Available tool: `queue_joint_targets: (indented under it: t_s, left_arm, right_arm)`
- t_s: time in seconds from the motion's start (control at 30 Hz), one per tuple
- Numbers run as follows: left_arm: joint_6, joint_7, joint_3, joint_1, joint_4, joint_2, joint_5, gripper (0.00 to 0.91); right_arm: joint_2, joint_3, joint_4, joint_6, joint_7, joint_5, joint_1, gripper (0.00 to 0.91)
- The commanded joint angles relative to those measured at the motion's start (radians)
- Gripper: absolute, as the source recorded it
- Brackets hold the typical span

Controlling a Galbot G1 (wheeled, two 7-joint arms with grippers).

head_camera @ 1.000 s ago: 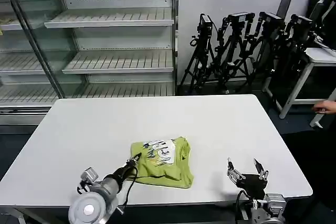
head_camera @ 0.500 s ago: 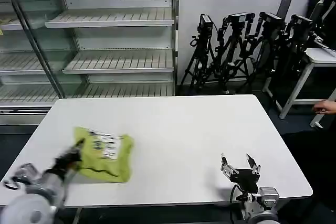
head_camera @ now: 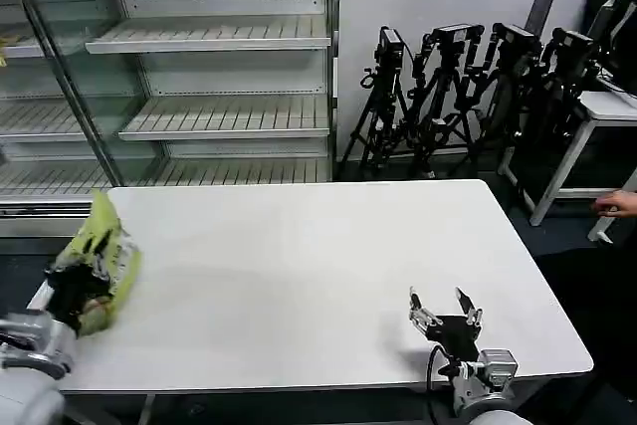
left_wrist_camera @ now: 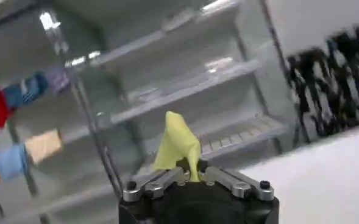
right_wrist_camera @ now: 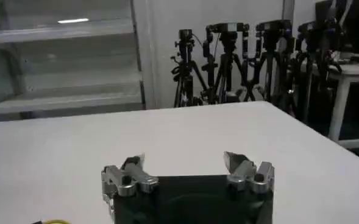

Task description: Fold and organize the clothes.

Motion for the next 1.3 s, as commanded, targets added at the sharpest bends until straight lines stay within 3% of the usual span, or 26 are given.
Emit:
queue_joint_targets:
  t_s: [0.03,0.2,0.43,0.67,0.93,1.2,1.27,1.3]
  left_arm:
    - [-0.152,0.018,0.481,-0.109,0.237,-0.190,0.764,0.040]
    - [-0.074,0.044,0.575,-0.181,0.172,-0.201,0.707,0.040]
    - [0.136,0.014,0.679,-0.310,0.113,-0.192,0.263,0.040]
    - [0.218,-0.069,0.792,-0.470,0.239,-0.299,0.055,0.040]
    - [0.248,-0.132,0.891,-0.580,0.299,-0.417,-0.026,0.040]
    - [0.264,-0.176,0.937,-0.655,0.352,-0.489,-0.055,0.040]
    - [0.252,-0.174,0.936,-0.674,0.368,-0.501,-0.070,0.101]
    - [0.239,-0.172,0.936,-0.676,0.368,-0.505,-0.085,0.443]
  right_arm:
    - [-0.002,-0.003,0.010,-0.002,0.003,-0.012,-0.004,0.907]
    - [-0.003,0.009,0.023,-0.004,0.004,-0.017,-0.022,0.907]
    - [0.015,0.008,0.030,-0.004,0.005,-0.035,-0.043,0.907]
    - [0.026,0.011,0.040,-0.010,0.005,-0.048,-0.060,0.907]
    - [0.016,0.047,0.059,-0.014,0.004,-0.045,-0.068,0.907]
    - [0.007,0.052,0.060,-0.016,0.003,-0.045,-0.065,0.907]
    - [0.010,0.044,0.055,-0.016,0.002,-0.046,-0.056,0.907]
    - [0.011,0.042,0.053,-0.016,0.001,-0.047,-0.052,0.907]
